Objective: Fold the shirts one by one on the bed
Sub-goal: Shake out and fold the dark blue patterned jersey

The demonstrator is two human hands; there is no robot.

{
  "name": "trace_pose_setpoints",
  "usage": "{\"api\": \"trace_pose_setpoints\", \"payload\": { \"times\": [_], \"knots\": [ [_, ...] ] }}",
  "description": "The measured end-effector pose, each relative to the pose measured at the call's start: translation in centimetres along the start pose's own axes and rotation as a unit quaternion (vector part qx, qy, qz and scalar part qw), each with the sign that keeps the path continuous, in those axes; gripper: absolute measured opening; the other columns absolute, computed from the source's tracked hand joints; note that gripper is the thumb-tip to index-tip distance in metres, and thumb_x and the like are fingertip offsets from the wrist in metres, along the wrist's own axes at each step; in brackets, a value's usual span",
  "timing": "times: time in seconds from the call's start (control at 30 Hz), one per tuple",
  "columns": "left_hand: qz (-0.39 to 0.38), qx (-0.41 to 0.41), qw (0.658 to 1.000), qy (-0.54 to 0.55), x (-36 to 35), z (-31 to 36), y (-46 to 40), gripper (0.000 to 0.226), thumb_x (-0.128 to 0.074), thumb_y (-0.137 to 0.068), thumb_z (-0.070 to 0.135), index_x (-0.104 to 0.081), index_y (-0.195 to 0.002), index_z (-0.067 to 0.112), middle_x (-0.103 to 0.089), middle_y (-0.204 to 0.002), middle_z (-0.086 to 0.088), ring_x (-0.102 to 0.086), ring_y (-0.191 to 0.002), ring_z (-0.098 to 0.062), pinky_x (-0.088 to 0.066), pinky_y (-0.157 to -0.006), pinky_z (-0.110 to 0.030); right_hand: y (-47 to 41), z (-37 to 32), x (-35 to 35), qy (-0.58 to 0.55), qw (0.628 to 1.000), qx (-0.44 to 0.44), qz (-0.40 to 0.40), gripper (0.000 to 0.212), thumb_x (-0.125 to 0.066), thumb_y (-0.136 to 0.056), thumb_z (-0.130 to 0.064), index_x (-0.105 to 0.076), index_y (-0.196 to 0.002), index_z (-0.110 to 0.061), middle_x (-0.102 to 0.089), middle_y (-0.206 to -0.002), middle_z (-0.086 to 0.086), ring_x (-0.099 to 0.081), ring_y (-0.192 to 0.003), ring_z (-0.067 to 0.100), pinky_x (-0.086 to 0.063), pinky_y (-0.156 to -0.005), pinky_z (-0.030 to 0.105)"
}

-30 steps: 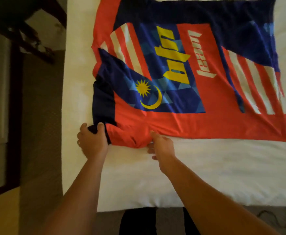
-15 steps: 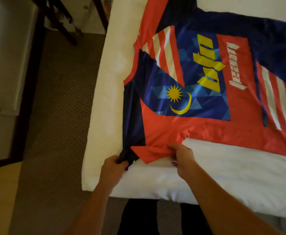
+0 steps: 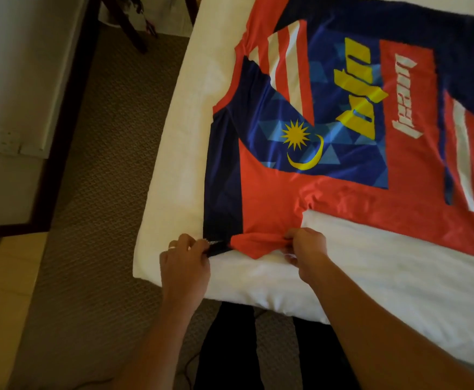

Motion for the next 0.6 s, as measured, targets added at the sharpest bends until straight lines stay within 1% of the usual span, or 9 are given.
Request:
{"api": "trace_pose_setpoints", "payload": {
  "times": [0.07, 0.1, 0.2, 0.27, 0.3, 0.37, 0.43, 0.5, 0.6],
  "knots": [
    [-0.01, -0.069, 0.996, -0.058, -0.6, 0.1, 1.9, 0.009, -0.073, -0.074, 0.012, -0.071, -0.076, 0.02, -0.059, -0.091, 0.003, -0.055, -0.084, -0.023, -0.036, -0.075, -0.039, 0.0, 0.0, 0.1, 0.012, 1.0, 0.001, -0.019, 0.007, -0.065, -0.084, -0.006, -0.067, -0.09, -0.003, -0.066, -0.077, 0.015, -0.065, -0.064, 0.03, -0.054, -0.066, 0.039],
    [-0.028, -0.067, 0.996, -0.059, -0.8, -0.2, 2.3, 0.006, -0.072, -0.075, 0.017, -0.07, -0.071, 0.021, -0.058, -0.09, 0.006, -0.054, -0.082, -0.02, -0.034, -0.076, -0.039, 0.0, 0.0, 0.0, 0.013, 0.999, 0.0, -0.03, 0.008, -0.067, -0.084, -0.008, -0.067, -0.091, -0.003, -0.068, -0.078, 0.014, -0.067, -0.067, 0.03, -0.056, -0.069, 0.041],
    [-0.016, 0.063, 0.996, 0.056, -0.7, -1.3, 1.6, 0.017, -0.055, -0.085, 0.031, -0.068, -0.079, 0.021, -0.054, -0.089, 0.007, -0.055, -0.081, -0.018, -0.04, -0.077, -0.04, 0.1, -0.3, -0.3, 0.041, 0.997, 0.016, -0.064, 0.016, -0.076, -0.083, -0.018, -0.066, -0.093, -0.009, -0.071, -0.089, 0.011, -0.066, -0.074, 0.026, -0.057, -0.072, 0.042],
    [0.027, 0.175, 0.965, 0.194, -0.2, -1.1, 0.2, 0.019, -0.056, -0.094, 0.032, -0.066, -0.104, 0.02, -0.057, -0.102, 0.003, -0.056, -0.092, -0.018, -0.046, -0.081, -0.038, 0.3, -0.4, -0.5, 0.083, 0.991, 0.027, -0.097, 0.022, -0.08, -0.082, -0.019, -0.064, -0.095, -0.01, -0.069, -0.089, 0.005, -0.062, -0.072, 0.018, -0.05, -0.057, 0.028],
    [0.023, 0.225, 0.943, 0.245, -0.4, -0.9, -0.6, 0.024, -0.059, -0.096, 0.034, -0.063, -0.115, 0.019, -0.058, -0.109, 0.003, -0.056, -0.098, -0.017, -0.045, -0.083, -0.035, 0.4, -0.3, -0.6, 0.107, 0.987, 0.024, -0.118, 0.025, -0.081, -0.082, -0.019, -0.064, -0.096, -0.008, -0.068, -0.087, 0.004, -0.06, -0.069, 0.017, -0.047, -0.055, 0.024],
    [-0.016, 0.267, 0.924, 0.272, -1.2, -0.5, -2.2, 0.038, -0.065, -0.094, 0.041, -0.057, -0.122, 0.017, -0.059, -0.113, 0.001, -0.056, -0.101, -0.018, -0.046, -0.084, -0.035, 0.5, 0.3, -0.7, 0.174, 0.971, 0.022, -0.164, 0.033, -0.082, -0.08, -0.022, -0.064, -0.102, -0.005, -0.069, -0.086, 0.006, -0.058, -0.066, 0.018, -0.045, -0.059, 0.028],
    [-0.076, 0.269, 0.921, 0.271, -2.3, 0.0, -3.3, 0.037, -0.072, -0.091, 0.041, -0.059, -0.112, 0.013, -0.064, -0.105, 0.0, -0.061, -0.096, -0.022, -0.052, -0.085, -0.042, 0.7, 0.5, -0.8, 0.218, 0.955, 0.036, -0.196, 0.037, -0.082, -0.081, -0.024, -0.064, -0.109, -0.006, -0.072, -0.096, 0.005, -0.064, -0.077, 0.02, -0.048, -0.066, 0.032],
    [-0.095, 0.261, 0.911, 0.306, -2.9, 0.1, -3.4, 0.022, -0.073, -0.091, 0.029, -0.064, -0.094, 0.009, -0.069, -0.092, -0.007, -0.066, -0.087, -0.028, -0.056, -0.079, -0.047, 0.7, 0.7, -0.6, 0.208, 0.954, 0.042, -0.213, 0.038, -0.08, -0.084, -0.025, -0.064, -0.114, -0.008, -0.073, -0.104, 0.005, -0.068, -0.088, 0.022, -0.052, -0.072, 0.034],
    [-0.024, 0.273, 0.887, 0.371, -2.2, -0.5, -2.4, 0.023, -0.064, -0.098, 0.024, -0.058, -0.089, 0.005, -0.061, -0.084, -0.005, -0.058, -0.081, -0.024, -0.046, -0.065, -0.035, 0.7, 1.1, -0.1, 0.257, 0.933, 0.069, -0.241, 0.032, -0.076, -0.088, -0.022, -0.063, -0.11, -0.004, -0.073, -0.089, 0.009, -0.061, -0.06, 0.016, -0.047, -0.058, 0.029]
  ]
}}
Point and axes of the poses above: each hand's wrist, its own y-axis away from the middle knuckle, its own x-axis out of the back of the hand, z = x × y, the point moved 6 cm from there along -y, towards the middle knuckle
